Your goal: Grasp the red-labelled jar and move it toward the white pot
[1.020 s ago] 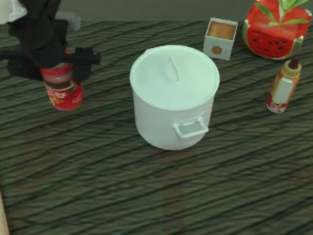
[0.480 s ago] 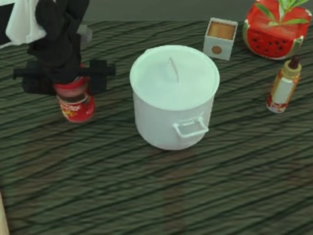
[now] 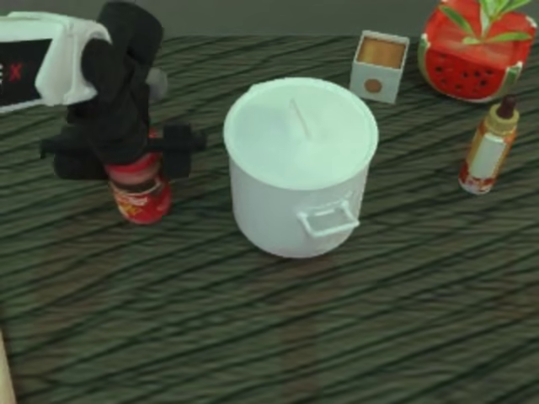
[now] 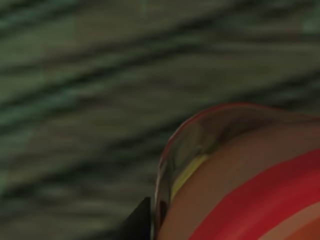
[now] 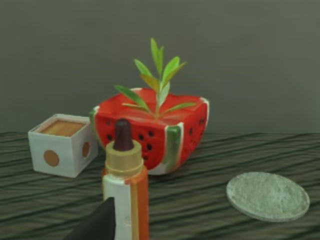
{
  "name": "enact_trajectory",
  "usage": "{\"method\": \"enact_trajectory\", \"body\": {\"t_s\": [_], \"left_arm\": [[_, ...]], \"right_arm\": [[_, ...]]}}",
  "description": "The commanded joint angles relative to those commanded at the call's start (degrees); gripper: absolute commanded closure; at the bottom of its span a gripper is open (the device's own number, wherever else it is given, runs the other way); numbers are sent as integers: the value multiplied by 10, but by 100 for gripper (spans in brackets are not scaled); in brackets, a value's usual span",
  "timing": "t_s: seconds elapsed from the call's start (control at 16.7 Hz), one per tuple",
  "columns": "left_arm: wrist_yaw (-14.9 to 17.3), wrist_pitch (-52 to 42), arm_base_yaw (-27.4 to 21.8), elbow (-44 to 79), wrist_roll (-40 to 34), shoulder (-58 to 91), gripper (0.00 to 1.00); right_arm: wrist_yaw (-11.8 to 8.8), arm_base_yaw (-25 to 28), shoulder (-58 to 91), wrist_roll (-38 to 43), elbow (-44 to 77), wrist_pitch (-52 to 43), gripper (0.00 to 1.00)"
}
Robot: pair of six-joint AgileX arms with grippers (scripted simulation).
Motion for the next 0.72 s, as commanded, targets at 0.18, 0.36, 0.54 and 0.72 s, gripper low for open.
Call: {"method": "enact_trajectory", "body": {"t_s": [0.18, 0.36, 0.54, 0.72], "left_arm": [[0, 7, 0, -3, 0, 4, 100], [0, 7, 0, -3, 0, 4, 92], [0, 7, 0, -3, 0, 4, 70], [0, 7, 0, -3, 0, 4, 47]], "right_arm": [[0, 0, 0, 0, 0, 0, 0], [0, 0, 0, 0, 0, 0, 0], [0, 0, 0, 0, 0, 0, 0], [0, 0, 0, 0, 0, 0, 0]]}}
